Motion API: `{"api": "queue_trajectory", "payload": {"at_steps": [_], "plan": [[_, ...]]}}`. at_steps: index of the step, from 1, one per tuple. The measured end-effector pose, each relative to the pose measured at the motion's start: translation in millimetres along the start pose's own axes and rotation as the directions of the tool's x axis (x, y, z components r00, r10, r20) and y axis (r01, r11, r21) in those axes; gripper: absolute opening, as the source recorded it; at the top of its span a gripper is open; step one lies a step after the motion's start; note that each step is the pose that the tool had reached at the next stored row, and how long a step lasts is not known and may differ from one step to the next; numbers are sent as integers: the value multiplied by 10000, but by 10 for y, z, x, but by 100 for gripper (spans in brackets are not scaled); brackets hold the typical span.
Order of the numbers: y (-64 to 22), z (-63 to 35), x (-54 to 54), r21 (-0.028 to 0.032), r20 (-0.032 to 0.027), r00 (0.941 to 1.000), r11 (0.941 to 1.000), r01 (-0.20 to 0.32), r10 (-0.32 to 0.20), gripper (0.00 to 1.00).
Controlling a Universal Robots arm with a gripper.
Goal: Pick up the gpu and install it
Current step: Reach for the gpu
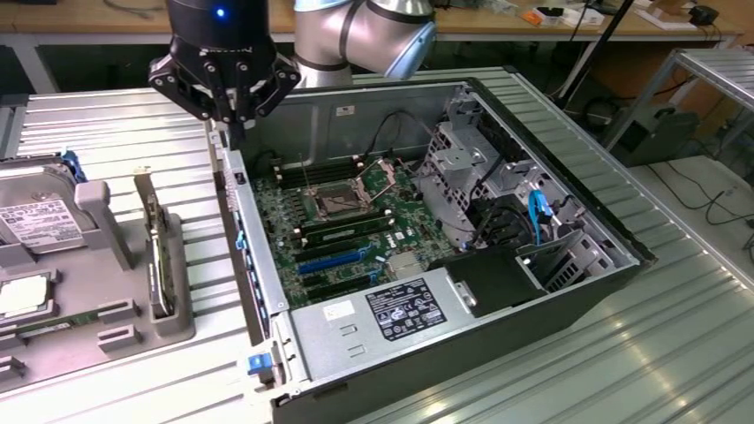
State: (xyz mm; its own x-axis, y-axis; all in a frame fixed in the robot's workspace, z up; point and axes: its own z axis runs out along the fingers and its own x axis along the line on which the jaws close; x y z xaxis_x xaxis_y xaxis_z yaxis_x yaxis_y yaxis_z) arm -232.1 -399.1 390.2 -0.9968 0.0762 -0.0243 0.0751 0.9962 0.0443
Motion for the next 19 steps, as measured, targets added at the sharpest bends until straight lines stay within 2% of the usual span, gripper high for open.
{"api": "queue_trajectory", "payload": {"at_steps": [19], "plan": [[-13,0,160,0,0,10000,10000,0,0,11]]}}
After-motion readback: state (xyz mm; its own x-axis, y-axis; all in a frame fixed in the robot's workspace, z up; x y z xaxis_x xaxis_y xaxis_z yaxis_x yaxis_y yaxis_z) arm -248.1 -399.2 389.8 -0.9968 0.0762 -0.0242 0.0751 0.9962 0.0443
